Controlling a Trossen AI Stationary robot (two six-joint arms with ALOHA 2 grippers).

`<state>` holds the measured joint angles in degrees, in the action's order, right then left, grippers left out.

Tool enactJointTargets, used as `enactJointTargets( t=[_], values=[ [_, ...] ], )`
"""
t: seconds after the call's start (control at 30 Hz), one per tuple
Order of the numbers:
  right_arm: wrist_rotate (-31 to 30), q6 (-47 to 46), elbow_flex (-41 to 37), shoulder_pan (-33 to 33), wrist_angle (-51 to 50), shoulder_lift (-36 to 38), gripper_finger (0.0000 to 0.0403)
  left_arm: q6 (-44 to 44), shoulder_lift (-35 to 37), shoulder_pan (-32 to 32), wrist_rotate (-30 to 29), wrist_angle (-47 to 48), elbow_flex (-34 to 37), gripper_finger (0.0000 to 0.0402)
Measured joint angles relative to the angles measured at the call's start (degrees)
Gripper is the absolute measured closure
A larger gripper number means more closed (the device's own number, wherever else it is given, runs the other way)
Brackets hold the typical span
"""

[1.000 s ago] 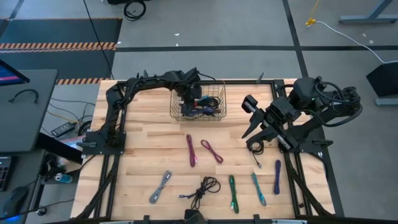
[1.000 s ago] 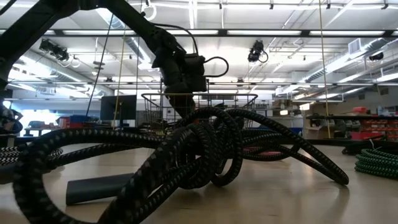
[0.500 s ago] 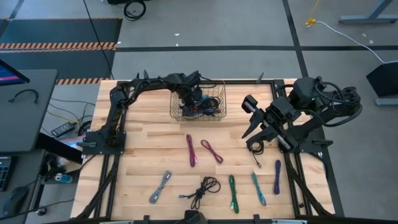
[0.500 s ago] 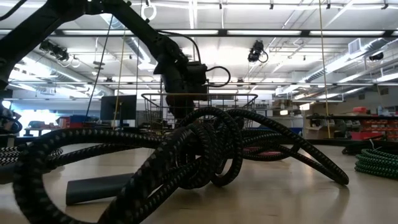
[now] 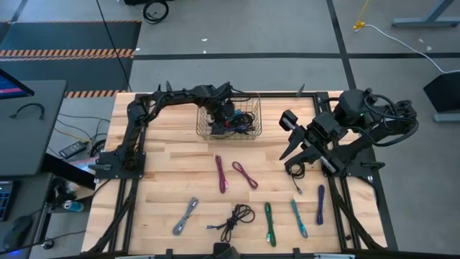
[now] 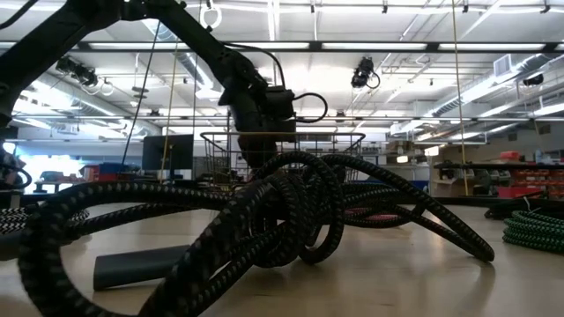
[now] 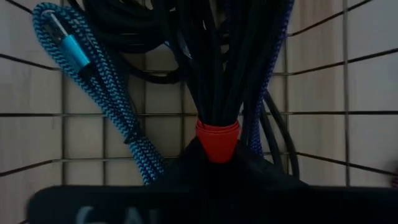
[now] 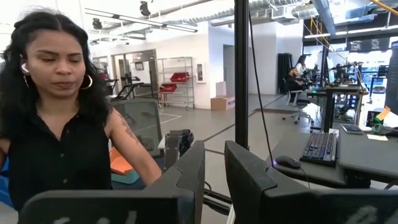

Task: Pick and place USB-C Cables
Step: Put the black charger cable into the wire basket

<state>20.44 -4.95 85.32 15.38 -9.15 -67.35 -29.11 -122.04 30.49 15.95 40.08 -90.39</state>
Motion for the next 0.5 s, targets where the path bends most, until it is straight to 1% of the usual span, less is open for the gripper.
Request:
enactJointTargets(
  t=[0.17, 0.27, 0.37, 0.5],
  values=[
    [0.0, 0.0, 0.0, 0.0, 0.0, 0.0, 0.0335, 0.0, 0.0, -0.9, -6.2, -1.1, 0.0, 0.025],
    [0.0, 0.0, 0.0, 0.0, 0.0, 0.0, 0.0335, 0.7, 0.0, -1.6, -7.3, -1.6, -0.2, 0.0211],
    [0.0, 0.0, 0.0, 0.0, 0.0, 0.0, 0.0335, 4.0, 0.0, -1.9, -7.4, -1.0, -2.7, 0.0187],
    [0.0, 0.0, 0.0, 0.0, -0.1, 0.0, 0.0335, 6.1, 0.0, -2.2, -7.2, 2.7, -9.4, 0.0172]
  ],
)
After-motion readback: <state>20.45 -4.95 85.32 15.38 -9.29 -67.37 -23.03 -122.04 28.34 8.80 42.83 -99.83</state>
